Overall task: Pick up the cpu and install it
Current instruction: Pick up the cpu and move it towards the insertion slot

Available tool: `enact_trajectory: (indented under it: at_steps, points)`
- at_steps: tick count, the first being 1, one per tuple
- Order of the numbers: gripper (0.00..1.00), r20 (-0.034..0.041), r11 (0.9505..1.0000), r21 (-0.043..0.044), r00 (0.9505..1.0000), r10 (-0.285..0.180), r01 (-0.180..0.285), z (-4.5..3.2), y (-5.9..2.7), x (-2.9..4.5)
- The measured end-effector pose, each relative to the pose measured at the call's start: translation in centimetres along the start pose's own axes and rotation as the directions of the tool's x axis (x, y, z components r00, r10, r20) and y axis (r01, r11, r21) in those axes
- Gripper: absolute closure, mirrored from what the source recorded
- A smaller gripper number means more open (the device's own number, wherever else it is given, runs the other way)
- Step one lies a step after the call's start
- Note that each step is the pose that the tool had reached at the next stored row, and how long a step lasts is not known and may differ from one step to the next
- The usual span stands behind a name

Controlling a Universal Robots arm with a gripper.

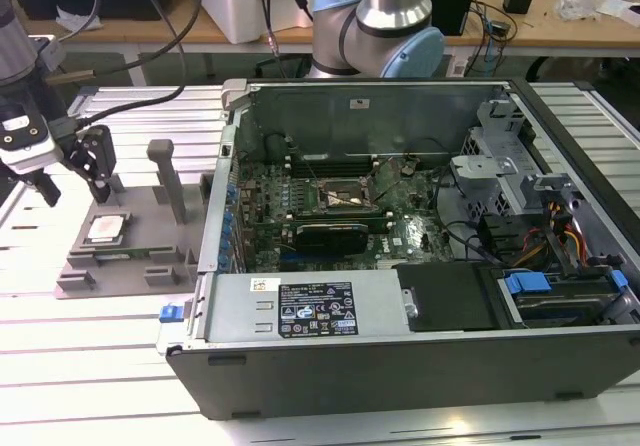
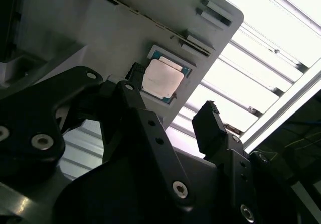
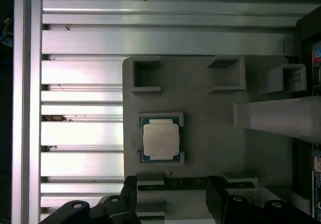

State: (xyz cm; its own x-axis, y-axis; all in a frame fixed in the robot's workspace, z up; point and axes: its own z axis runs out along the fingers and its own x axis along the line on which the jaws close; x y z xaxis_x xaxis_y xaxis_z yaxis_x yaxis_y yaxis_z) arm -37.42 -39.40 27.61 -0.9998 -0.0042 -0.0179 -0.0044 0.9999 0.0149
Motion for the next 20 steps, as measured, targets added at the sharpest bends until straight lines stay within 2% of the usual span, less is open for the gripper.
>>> enact_trajectory:
  at_steps: [5, 9, 11, 15, 20]
  points:
    - [0.34, 0.0000, 1.0000, 0.0032, 1.0000, -0.003, 0.003, 0.41, 0.42, -0.03]
    - [0.34, -0.0005, 0.9996, 0.0143, 0.9997, -0.023, 0.023, 1.22, 1.09, -0.03]
    - [0.34, -0.0008, 0.9993, 0.0161, 0.9994, -0.034, 0.034, 1.55, 1.35, -0.03]
    - [0.34, -0.0008, 0.9988, 0.0168, 0.9989, -0.046, 0.046, 2.61, 1.79, 0.02]
    - [0.34, -0.0009, 0.9988, 0.0167, 0.9989, -0.047, 0.047, 3.66, 1.81, 0.14]
